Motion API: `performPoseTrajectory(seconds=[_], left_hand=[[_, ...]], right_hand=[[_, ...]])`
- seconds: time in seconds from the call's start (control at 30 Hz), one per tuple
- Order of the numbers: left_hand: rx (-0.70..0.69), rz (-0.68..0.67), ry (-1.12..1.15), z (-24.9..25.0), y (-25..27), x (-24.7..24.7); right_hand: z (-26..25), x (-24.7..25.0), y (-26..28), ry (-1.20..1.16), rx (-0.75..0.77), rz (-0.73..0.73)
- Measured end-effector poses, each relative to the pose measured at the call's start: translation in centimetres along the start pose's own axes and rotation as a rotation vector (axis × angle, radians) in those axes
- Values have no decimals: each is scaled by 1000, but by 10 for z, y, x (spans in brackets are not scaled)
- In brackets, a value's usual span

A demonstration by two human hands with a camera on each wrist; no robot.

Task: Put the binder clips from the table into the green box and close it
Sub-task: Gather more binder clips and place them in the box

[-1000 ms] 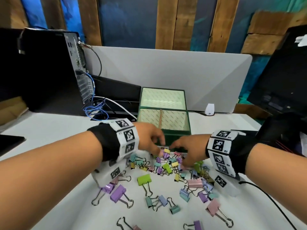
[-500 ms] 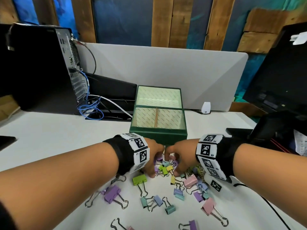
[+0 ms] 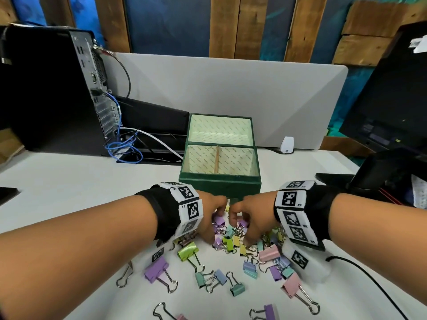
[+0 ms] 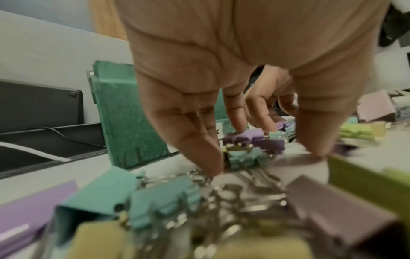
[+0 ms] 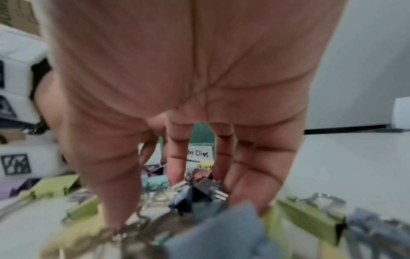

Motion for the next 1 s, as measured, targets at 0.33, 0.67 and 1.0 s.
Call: performPoseTrajectory(seconds=[0.33, 0.67, 1.0], left_hand=[[5, -8, 13, 6, -1, 0], [-105, -37, 10, 8, -3, -2], [-113, -16, 122, -2, 1, 0]], right_hand=[[1, -10, -6, -93, 16, -113], [5, -7, -2, -232, 83, -62], [49, 38, 14, -740, 39, 66]])
Point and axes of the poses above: each hand's wrist, its own y-axis away from the middle knuckle, its own x-axis out of the back of the hand, z = x × y, the point moved 6 cm from there along -y, towards the middle knuckle, and after that the axes turned 6 degrees about -x, right-handed, at the moved point
